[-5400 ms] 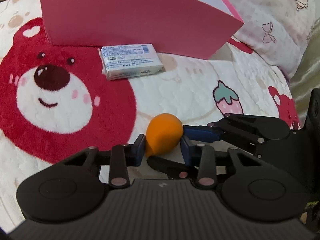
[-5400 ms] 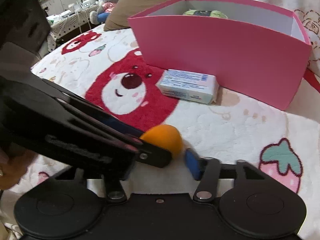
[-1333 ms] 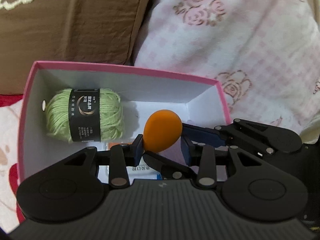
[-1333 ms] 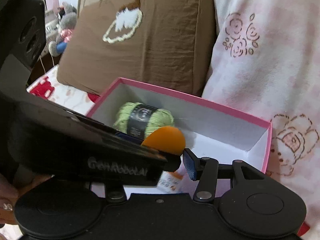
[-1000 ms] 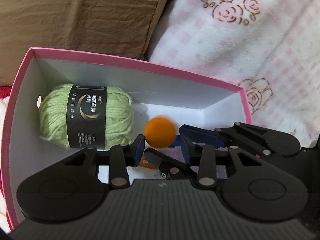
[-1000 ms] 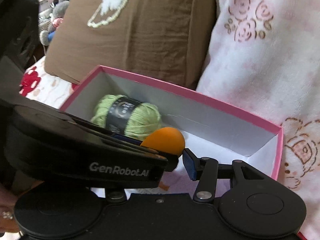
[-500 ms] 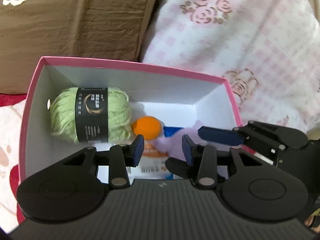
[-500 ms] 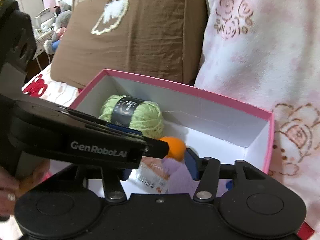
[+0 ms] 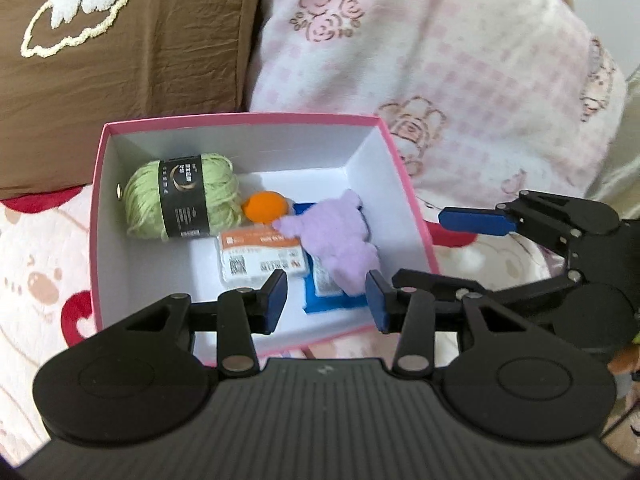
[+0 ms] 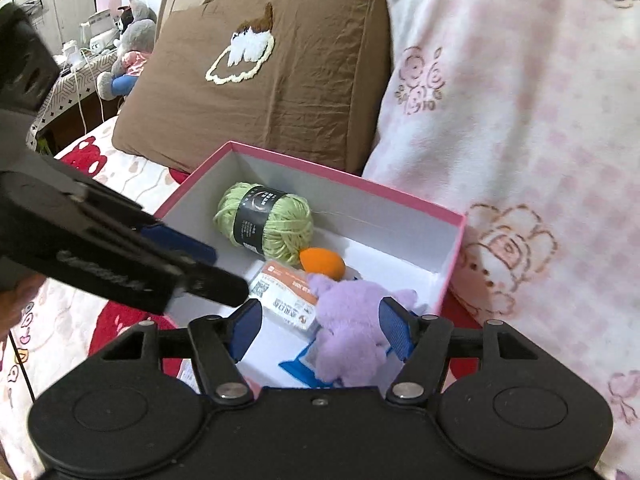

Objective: Organize objects
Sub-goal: 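Withdraw the left tool from the box toward the white medicine box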

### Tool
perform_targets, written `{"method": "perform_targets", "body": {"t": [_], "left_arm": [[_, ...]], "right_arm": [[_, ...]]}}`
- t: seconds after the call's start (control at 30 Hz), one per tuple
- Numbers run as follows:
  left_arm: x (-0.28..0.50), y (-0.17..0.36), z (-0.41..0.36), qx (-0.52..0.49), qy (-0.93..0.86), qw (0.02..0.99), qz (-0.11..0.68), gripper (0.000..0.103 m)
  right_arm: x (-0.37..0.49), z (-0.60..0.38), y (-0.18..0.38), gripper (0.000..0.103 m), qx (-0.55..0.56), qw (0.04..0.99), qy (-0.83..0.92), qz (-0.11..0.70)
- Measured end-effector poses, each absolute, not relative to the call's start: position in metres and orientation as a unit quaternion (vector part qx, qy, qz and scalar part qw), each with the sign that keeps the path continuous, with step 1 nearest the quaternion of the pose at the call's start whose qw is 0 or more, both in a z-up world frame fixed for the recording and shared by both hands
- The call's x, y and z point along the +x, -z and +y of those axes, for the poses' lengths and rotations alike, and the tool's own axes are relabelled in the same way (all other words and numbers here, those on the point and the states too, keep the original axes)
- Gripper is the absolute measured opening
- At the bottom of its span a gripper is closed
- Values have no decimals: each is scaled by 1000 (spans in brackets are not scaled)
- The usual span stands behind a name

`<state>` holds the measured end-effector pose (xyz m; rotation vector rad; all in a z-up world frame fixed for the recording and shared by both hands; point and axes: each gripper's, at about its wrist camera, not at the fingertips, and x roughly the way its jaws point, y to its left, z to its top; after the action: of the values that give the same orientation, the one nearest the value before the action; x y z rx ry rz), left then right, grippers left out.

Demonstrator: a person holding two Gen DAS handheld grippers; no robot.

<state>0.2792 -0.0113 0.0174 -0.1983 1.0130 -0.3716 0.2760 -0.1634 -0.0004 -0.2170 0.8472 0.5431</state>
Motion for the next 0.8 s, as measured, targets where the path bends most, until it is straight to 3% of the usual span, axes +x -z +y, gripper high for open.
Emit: {"method": "perform_targets", "body": {"t": [0.4,0.67,0.8], "left_arm": [[204,-40,7,-55,149,866,473,45],[184,-10,14,-71,164,842,509,48],[175,-5,17,-81,164,843,505,48]], "right_arm": [[214,-175,-25,74,-83,880,-265,386],[190,-181,-21,77,-48,881,-264,391],[183,-186,-21,84,-37,882,-260,390]]}}
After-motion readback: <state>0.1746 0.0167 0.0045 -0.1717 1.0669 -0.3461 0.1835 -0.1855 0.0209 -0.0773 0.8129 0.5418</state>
